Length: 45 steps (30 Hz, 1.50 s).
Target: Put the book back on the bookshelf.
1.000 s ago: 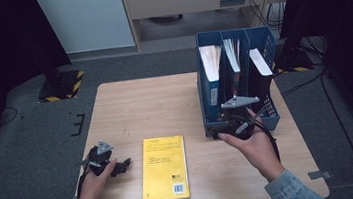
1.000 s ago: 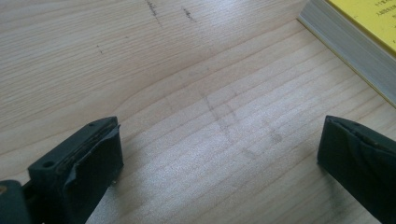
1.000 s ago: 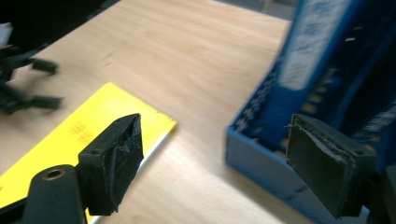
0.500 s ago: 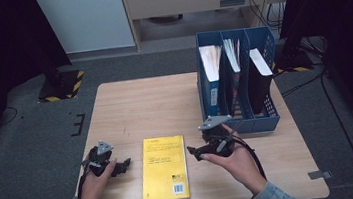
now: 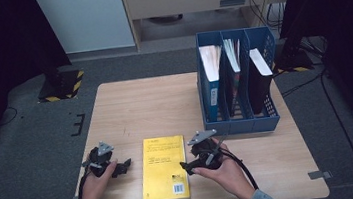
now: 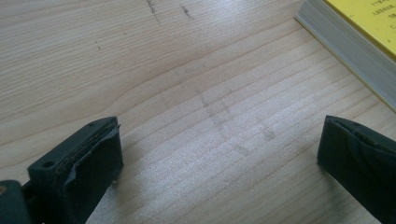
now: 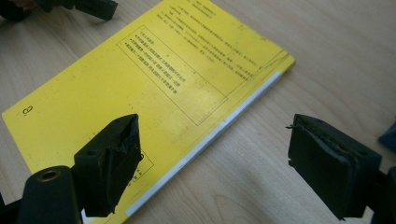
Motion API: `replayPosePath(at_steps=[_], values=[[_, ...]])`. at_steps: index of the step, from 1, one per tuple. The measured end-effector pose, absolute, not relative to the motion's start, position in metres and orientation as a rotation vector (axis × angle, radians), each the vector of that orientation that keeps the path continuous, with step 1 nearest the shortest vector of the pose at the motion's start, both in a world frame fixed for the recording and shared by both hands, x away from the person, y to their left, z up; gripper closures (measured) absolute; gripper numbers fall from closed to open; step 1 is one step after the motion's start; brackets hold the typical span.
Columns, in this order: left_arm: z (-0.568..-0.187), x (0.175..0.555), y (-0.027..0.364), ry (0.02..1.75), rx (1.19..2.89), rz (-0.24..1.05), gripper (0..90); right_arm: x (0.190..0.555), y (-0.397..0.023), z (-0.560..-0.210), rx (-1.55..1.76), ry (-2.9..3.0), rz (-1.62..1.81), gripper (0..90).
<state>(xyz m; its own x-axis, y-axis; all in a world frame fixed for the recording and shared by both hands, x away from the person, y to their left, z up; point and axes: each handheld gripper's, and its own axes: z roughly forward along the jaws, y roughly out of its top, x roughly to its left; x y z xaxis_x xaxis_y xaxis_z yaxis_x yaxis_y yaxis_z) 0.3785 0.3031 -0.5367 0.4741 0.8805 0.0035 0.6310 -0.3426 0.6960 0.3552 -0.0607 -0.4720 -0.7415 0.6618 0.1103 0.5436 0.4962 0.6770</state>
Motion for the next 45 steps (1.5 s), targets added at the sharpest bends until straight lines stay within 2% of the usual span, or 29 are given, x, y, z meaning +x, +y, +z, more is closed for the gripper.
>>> replayPosePath(at_steps=[5,9,13,16,20,23,36,45], values=[[-0.536,0.376,0.299,1.223,2.109,0.494,0.0,0.363,-0.062,-0.489,1.112,2.598,1.088,17.6],[-0.531,0.372,0.295,1.188,2.124,0.504,3.5,0.364,-0.062,-0.496,1.159,2.579,1.094,17.4],[-0.519,0.362,0.296,1.195,2.037,0.472,3.0,0.362,-0.059,-0.499,1.131,2.610,1.104,16.1],[-0.513,0.350,0.292,1.177,2.042,0.489,3.1,0.361,-0.056,-0.504,1.128,2.625,1.102,16.1],[-0.508,0.338,0.280,1.098,2.018,0.402,3.3,0.359,-0.051,-0.511,1.150,2.674,1.109,16.1],[-0.509,0.334,0.268,1.055,2.078,0.396,3.8,0.357,-0.044,-0.517,1.131,2.697,1.059,15.9],[-0.513,0.331,0.250,1.061,2.128,0.341,4.3,0.349,-0.044,-0.527,1.098,2.616,1.162,13.5],[-0.519,0.335,0.243,1.046,2.141,0.244,12.4,0.348,-0.044,-0.530,1.085,2.586,1.189,11.0]])
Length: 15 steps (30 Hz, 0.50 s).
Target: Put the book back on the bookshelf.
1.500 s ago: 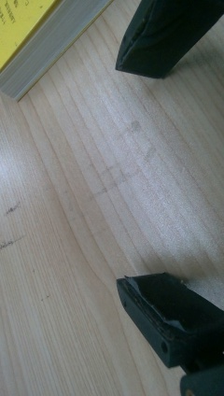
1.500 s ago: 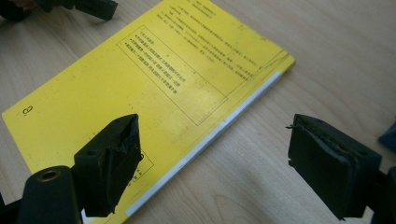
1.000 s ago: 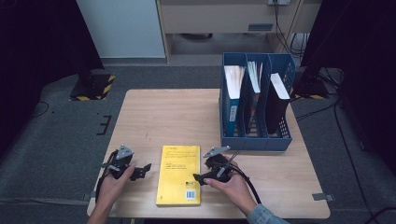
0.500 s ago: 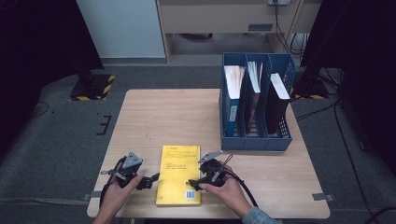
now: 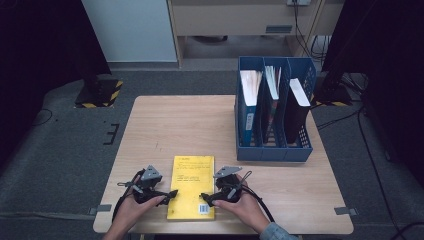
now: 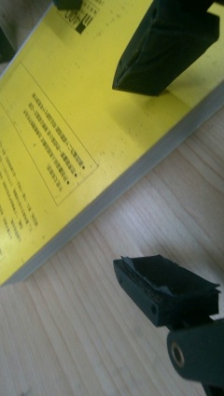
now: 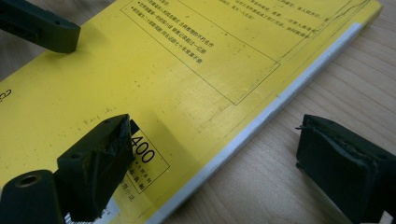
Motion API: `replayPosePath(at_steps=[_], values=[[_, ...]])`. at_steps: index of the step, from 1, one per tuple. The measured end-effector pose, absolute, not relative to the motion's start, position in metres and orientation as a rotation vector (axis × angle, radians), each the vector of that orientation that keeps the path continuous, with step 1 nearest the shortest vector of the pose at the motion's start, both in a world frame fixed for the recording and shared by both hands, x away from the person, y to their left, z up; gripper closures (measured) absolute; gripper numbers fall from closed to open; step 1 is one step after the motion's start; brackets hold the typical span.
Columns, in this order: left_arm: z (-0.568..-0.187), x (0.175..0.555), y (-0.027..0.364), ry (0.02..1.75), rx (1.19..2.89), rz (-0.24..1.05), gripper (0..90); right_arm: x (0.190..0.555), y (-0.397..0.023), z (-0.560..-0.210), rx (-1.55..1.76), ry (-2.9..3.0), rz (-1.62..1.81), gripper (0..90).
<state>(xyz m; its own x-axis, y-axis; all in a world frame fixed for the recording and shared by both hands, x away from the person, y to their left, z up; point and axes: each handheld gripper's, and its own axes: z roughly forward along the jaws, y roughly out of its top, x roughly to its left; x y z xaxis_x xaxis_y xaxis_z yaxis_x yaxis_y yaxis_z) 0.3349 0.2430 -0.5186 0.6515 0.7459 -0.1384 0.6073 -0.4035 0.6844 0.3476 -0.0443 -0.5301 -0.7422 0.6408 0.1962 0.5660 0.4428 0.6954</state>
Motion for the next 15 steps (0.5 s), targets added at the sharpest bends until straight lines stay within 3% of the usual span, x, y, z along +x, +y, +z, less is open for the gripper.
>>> replayPosePath(at_steps=[9,15], values=[[-0.5207,0.3409,0.2373,1.027,2.126,0.141,25.7,0.3412,-0.0373,-0.5297,1.036,2.628,1.199,11.8],[-0.5223,0.3454,0.2351,1.026,2.119,0.098,28.1,0.3393,-0.0377,-0.5292,1.034,2.635,1.195,12.0]])
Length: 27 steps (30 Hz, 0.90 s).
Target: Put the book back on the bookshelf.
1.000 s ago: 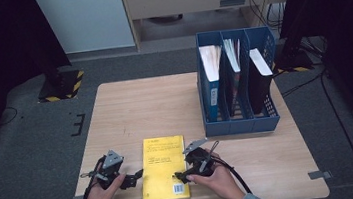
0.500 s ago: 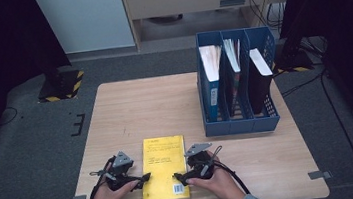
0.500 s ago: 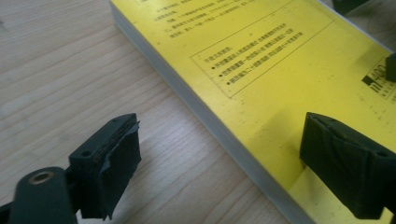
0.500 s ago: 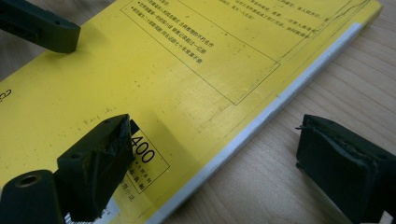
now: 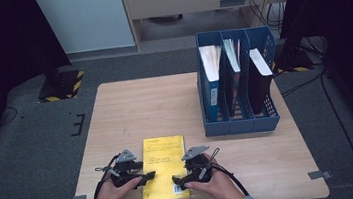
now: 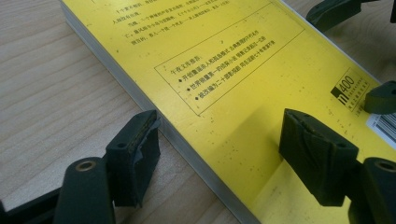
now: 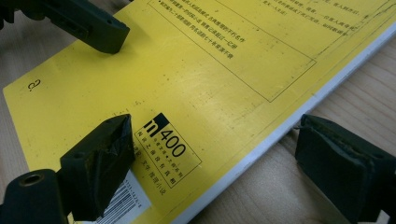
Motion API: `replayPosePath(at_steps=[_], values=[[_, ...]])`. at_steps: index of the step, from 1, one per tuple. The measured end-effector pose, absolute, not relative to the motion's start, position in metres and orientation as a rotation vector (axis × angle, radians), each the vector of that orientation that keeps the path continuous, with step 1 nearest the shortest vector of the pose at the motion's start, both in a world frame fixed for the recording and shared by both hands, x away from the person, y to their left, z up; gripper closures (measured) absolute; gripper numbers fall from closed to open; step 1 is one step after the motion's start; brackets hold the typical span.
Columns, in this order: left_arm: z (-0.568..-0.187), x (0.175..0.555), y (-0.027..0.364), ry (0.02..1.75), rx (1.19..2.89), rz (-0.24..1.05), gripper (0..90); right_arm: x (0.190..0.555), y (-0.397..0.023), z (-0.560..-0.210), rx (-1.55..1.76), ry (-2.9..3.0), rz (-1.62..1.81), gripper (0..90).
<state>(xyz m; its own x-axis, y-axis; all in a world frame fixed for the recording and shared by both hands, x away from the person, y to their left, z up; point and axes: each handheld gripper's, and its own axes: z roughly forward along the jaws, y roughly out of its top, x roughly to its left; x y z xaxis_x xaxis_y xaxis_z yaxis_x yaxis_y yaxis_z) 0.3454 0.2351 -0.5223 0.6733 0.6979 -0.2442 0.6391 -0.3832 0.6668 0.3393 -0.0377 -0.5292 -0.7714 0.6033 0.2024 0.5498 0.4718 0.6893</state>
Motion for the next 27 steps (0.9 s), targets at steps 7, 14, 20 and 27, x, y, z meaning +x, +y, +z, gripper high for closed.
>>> replayPosePath(at_steps=[7,14,20,27], values=[[-0.523,0.348,0.234,1.030,2.117,0.105,27.2,0.339,-0.038,-0.530,1.032,2.629,1.203,12.0],[-0.523,0.349,0.228,1.010,2.138,0.119,18.4,0.339,-0.039,-0.531,1.022,2.624,1.214,11.9],[-0.519,0.350,0.229,1.043,2.125,0.115,25.5,0.338,-0.039,-0.531,1.014,2.621,1.224,11.9],[-0.511,0.345,0.231,1.016,2.076,0.127,28.7,0.338,-0.040,-0.532,1.006,2.618,1.231,11.9]])
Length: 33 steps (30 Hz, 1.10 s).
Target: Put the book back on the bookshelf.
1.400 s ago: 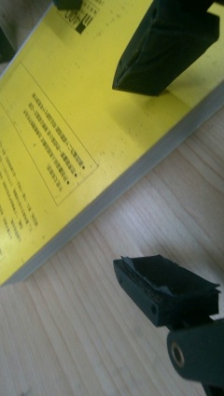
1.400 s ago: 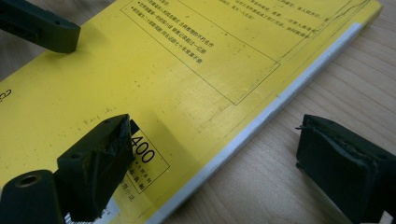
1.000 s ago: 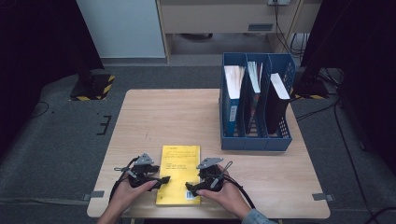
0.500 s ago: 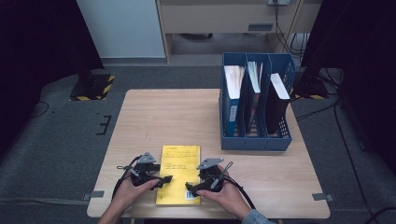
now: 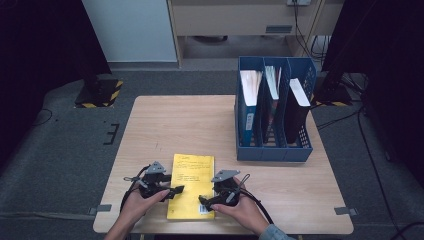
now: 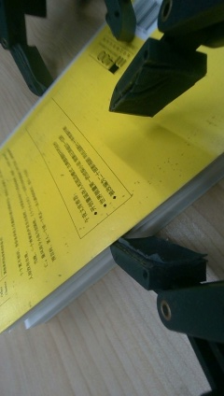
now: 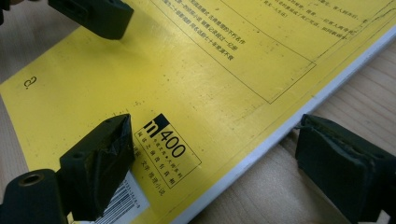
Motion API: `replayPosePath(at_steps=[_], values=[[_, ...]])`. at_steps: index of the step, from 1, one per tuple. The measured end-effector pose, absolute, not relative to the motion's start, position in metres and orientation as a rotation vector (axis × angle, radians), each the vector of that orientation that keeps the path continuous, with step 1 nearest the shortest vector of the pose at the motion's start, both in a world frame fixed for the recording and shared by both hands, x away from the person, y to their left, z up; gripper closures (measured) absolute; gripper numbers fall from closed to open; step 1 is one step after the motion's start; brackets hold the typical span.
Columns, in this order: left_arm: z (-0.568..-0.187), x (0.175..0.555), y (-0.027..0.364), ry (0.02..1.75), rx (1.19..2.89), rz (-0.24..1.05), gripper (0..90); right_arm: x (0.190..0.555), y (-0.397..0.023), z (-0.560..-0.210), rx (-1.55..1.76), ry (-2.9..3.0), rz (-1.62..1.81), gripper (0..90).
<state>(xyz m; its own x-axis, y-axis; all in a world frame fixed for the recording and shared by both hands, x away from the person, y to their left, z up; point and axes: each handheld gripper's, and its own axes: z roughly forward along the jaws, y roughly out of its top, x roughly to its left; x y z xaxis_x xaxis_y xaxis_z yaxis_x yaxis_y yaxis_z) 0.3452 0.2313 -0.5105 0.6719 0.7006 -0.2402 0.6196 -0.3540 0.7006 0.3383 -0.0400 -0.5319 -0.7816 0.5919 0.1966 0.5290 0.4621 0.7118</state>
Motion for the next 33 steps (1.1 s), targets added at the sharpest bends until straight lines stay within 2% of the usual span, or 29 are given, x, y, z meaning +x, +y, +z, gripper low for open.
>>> replayPosePath(at_steps=[4,6,14,22,27,33], values=[[-0.507,0.336,0.228,0.969,2.091,0.102,34.4,0.338,-0.040,-0.532,1.009,2.616,1.238,11.9],[-0.509,0.332,0.225,0.958,2.131,0.117,32.7,0.338,-0.040,-0.532,1.006,2.617,1.241,11.9],[-0.509,0.345,0.223,0.958,2.090,0.072,32.5,0.338,-0.041,-0.533,1.004,2.614,1.246,11.9],[-0.506,0.352,0.216,0.941,2.083,0.050,29.0,0.338,-0.041,-0.533,1.003,2.614,1.245,11.8],[-0.507,0.353,0.209,0.939,2.106,0.067,21.4,0.339,-0.041,-0.533,0.994,2.617,1.242,11.8],[-0.511,0.358,0.206,0.945,2.125,0.052,20.5,0.339,-0.041,-0.533,0.990,2.619,1.241,11.8]])
